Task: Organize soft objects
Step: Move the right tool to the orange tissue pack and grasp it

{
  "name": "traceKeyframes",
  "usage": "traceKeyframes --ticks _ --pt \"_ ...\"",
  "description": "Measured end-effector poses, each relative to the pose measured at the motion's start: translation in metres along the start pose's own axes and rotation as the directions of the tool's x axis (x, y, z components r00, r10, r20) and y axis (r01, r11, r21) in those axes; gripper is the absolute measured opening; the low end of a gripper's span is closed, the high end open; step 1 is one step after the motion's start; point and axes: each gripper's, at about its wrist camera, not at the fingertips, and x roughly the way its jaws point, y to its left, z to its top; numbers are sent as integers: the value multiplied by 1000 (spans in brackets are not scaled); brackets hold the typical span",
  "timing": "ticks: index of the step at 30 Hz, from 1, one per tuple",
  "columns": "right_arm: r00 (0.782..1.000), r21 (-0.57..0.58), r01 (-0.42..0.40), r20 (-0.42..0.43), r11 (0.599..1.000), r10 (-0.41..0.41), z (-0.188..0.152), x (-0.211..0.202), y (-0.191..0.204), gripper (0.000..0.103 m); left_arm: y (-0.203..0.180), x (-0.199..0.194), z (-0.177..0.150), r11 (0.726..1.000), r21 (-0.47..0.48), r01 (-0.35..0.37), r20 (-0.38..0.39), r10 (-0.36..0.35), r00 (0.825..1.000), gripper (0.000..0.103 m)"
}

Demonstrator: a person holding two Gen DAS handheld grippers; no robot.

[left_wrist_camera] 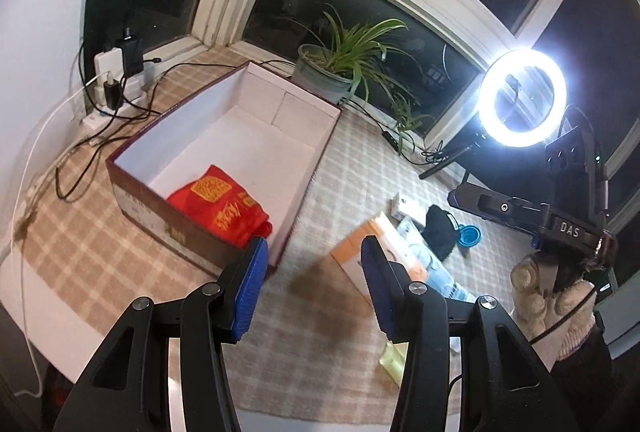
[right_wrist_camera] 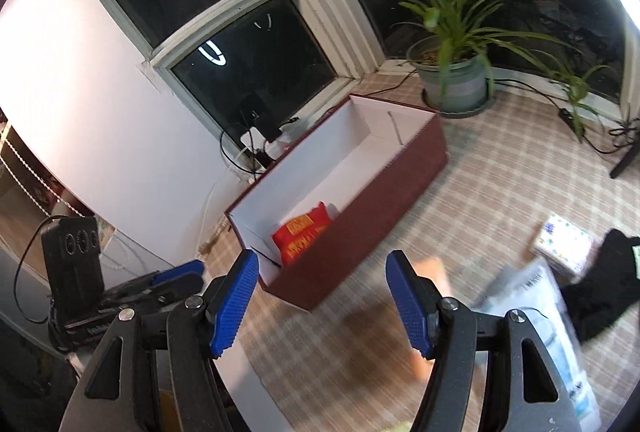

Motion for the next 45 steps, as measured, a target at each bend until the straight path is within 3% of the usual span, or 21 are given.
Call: traceKeyframes --ticks 7,11,17,21,31,37,39,41,45 --pt "998 108 33 -52 994 -28 -24 -5 -49 62 -4 -14 -23 999 -34 -23 1 23 1000 47" --pt "995 188 58 -88 980 -42 -37 7 -79 42 0 -16 -33 997 -59 -40 -6 40 999 47" --pt "992 346 71 -125 936 -29 -45 30 -119 28 4 -19 -44 995 -79 -61 -14 60 998 47" --pt "990 405 49 -142 913 10 -53 40 -130 27 6 -20 -48 994 -84 -66 -17 65 998 47" --pt "977 358 -49 -178 932 120 -61 53 -93 27 12 -14 -50 994 -95 -62 -37 59 998 47" --pt "982 310 -20 -172 950 77 -62 46 -81 27 14 -4 -56 994 -99 -52 -65 46 997 47" --pt "981 315 -20 -174 949 79 -63 46 -84 31 12 3 -60 995 -94 -46 -83 38 996 49" --pt "982 321 -9 -175 947 69 -65 47 -86 43 10 11 -66 995 -88 -39 -104 30 994 53" --pt "976 318 -19 -199 948 86 -71 54 -86 43 1 28 -78 998 -61 -22 -150 12 989 56"
